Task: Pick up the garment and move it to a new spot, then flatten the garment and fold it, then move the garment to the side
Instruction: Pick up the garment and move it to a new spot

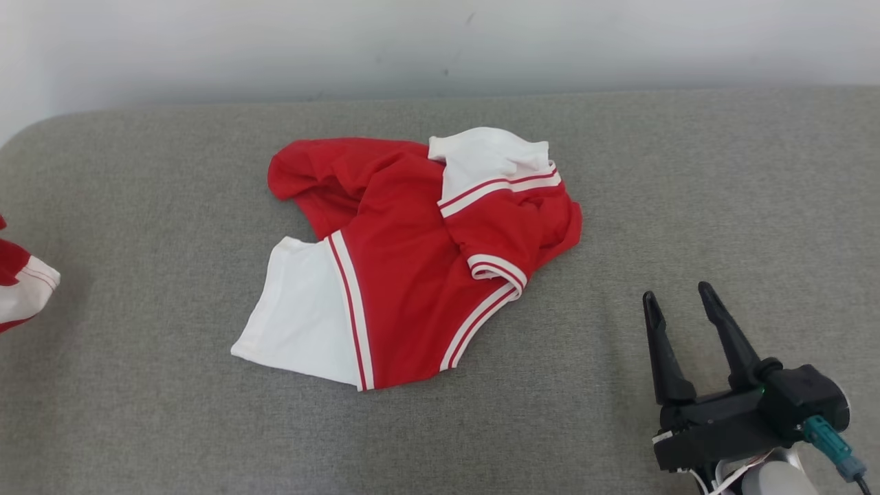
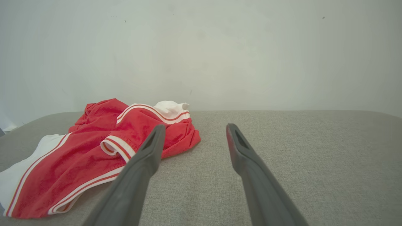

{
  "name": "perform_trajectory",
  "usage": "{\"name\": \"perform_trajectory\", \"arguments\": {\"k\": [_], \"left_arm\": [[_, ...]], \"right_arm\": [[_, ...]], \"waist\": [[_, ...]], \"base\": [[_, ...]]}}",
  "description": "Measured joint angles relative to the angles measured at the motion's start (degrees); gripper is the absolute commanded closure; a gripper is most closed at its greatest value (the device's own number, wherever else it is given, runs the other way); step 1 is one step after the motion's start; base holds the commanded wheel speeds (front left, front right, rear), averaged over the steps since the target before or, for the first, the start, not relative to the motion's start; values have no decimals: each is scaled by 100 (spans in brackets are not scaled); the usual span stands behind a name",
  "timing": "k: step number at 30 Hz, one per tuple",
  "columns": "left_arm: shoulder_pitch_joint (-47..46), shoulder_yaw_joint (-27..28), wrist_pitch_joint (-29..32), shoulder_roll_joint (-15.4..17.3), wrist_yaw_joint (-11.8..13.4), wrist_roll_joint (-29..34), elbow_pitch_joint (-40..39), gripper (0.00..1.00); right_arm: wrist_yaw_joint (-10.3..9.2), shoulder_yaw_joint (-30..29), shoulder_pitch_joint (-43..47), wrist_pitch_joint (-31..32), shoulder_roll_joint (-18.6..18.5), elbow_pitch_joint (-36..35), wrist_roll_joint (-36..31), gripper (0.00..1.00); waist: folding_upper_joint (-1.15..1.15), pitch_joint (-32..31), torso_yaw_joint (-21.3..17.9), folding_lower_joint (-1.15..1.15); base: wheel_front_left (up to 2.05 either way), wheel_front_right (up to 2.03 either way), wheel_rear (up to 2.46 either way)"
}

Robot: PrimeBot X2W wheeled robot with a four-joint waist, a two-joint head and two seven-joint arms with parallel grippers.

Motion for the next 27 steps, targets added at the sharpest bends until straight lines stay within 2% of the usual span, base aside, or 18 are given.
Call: {"name": "perform_trajectory", "arguments": {"k": [10, 14, 22, 24, 27], "left_arm": [[-352, -60, -325, -580, -33, -63, 1181, 100], [-446, 2, -376, -839, 73, -134, 1703, 100], [-481, 194, -465, -1114, -203, -318, 2262, 100], [-488, 216, -470, -1126, -226, -299, 2331, 0], [-488, 247, -488, -1093, -165, -177, 2373, 0]], "right_arm": [[0, 30, -302, 0, -287, -159, -38, 0], [0, 32, -353, 1, -354, -205, -48, 0], [0, 1, -404, 1, -371, -244, -47, 0], [0, -1, -404, 1, -344, -237, -47, 0], [0, 14, -405, 0, -270, -223, -47, 0]], "waist": [[1, 505, 178, 1], [0, 715, 203, 1], [1, 859, 68, 1], [1, 848, 32, 1], [0, 790, -14, 1]], "base": [[0, 0, 0], [0, 0, 0], [0, 0, 0], [0, 0, 0], [0, 0, 0]]}}
